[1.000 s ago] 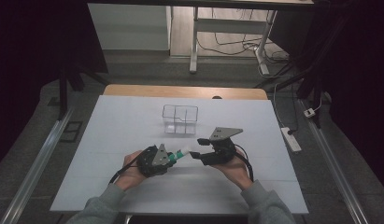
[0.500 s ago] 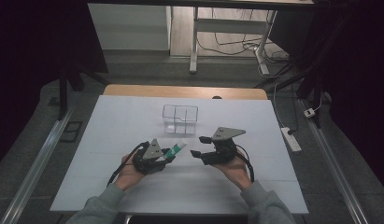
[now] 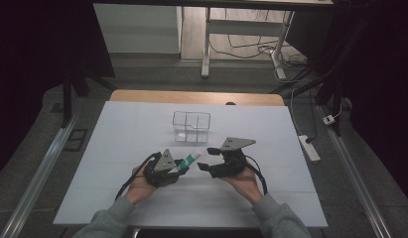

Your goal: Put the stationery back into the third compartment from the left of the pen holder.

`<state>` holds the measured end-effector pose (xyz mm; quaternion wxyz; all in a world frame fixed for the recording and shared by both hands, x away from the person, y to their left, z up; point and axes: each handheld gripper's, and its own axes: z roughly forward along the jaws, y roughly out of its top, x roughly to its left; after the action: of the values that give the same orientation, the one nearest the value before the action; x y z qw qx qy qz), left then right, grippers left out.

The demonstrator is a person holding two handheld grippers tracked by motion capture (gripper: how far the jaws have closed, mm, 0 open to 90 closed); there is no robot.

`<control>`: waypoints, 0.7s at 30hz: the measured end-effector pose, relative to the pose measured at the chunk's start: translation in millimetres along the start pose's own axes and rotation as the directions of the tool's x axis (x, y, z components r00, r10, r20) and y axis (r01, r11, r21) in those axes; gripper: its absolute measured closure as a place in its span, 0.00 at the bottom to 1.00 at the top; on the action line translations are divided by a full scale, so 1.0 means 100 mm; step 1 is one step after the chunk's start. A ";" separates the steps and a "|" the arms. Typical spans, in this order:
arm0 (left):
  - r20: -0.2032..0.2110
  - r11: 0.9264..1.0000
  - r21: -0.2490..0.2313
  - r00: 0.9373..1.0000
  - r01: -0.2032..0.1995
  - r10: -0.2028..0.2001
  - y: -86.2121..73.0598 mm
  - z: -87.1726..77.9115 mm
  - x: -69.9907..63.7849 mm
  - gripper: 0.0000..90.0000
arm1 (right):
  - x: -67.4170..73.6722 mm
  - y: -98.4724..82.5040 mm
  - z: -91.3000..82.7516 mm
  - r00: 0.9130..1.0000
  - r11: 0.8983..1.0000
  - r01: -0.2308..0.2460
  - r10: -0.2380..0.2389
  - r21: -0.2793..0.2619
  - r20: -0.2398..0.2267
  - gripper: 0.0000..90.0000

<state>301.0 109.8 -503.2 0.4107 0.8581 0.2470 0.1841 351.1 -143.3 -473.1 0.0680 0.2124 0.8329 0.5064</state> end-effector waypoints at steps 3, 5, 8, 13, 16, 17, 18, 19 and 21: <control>0.001 1.000 0.000 1.000 -0.009 0.009 0.01 0.02 -0.03 0.72 | 0.01 0.00 0.03 1.000 1.000 -0.018 0.018 -0.013 -0.019 0.35; 0.004 1.000 0.001 1.000 -0.013 0.013 0.01 0.04 -0.04 0.72 | 0.02 -0.01 0.05 0.999 1.000 -0.026 0.026 -0.007 -0.032 0.36; 0.010 1.000 0.004 1.000 -0.025 0.025 0.02 0.06 -0.08 0.72 | 0.04 -0.02 0.08 0.999 1.000 -0.019 0.019 -0.003 -0.032 0.39; 0.015 0.999 0.010 0.999 -0.040 0.040 0.03 0.09 -0.11 0.72 | 0.06 -0.03 0.11 0.999 1.000 -0.019 0.019 -0.014 -0.042 0.46; 0.016 0.999 0.021 0.999 -0.049 0.048 0.03 0.12 -0.13 0.72 | 0.08 -0.03 0.12 0.999 1.000 -0.006 0.005 -0.015 -0.037 0.53; 0.018 0.999 0.024 0.999 -0.047 0.047 0.03 0.13 -0.13 0.72 | 0.09 -0.03 0.12 0.999 1.000 -0.004 0.003 -0.022 -0.038 0.54; 0.017 0.998 0.027 0.999 -0.050 0.050 0.03 0.13 -0.13 0.72 | 0.09 -0.03 0.12 0.999 1.000 -0.008 0.007 -0.022 -0.042 0.55; 0.015 0.998 0.032 0.998 -0.055 0.054 0.03 0.14 -0.13 0.72 | 0.08 -0.03 0.11 0.998 0.999 -0.018 0.016 -0.027 -0.052 0.58; 0.015 0.997 0.038 0.998 -0.064 0.064 0.03 0.16 -0.14 0.72 | 0.08 -0.03 0.11 0.997 0.998 -0.030 0.026 -0.050 -0.079 0.63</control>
<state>298.4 90.1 -512.0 0.3896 0.8747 0.2201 0.1862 347.1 -132.5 -479.6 0.0336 0.2021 0.8188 0.5363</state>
